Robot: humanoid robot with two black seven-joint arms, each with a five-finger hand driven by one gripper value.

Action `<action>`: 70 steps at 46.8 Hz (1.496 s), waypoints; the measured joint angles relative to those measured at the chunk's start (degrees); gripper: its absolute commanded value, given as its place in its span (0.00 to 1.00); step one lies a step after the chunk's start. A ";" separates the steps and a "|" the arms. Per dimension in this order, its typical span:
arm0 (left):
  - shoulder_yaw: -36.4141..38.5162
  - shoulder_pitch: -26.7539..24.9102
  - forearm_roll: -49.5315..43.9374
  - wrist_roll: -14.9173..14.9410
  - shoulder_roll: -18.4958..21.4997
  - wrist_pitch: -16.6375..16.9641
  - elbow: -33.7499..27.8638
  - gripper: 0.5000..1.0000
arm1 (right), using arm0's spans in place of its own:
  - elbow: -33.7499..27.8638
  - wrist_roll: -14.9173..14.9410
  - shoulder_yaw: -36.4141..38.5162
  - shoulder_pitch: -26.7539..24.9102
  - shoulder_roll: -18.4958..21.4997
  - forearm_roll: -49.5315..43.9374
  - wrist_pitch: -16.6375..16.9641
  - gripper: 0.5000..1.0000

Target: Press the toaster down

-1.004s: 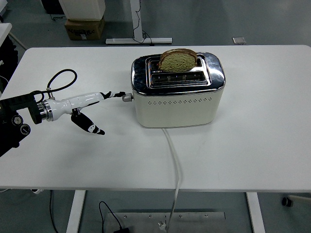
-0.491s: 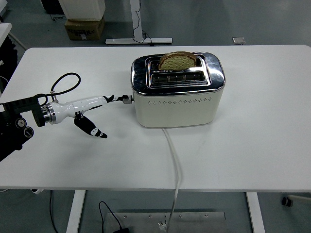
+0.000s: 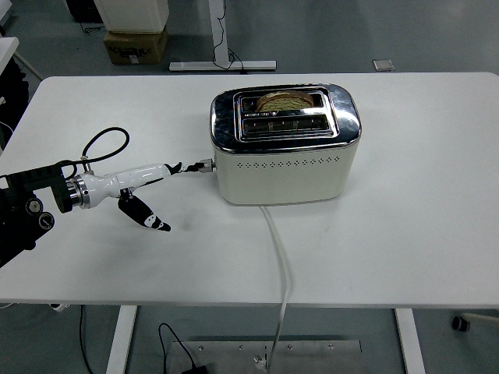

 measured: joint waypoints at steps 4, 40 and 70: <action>0.02 0.08 -0.01 0.01 -0.33 0.00 0.46 1.00 | 0.00 0.00 0.00 0.00 0.00 0.00 0.00 1.00; 0.08 1.22 -0.61 -0.03 -0.72 -0.03 2.35 1.00 | 0.00 0.00 0.00 0.00 0.00 0.00 0.00 1.00; -0.58 -0.60 -14.99 -0.12 3.29 -0.15 2.96 1.00 | -0.01 0.00 0.02 0.00 0.00 0.00 0.00 1.00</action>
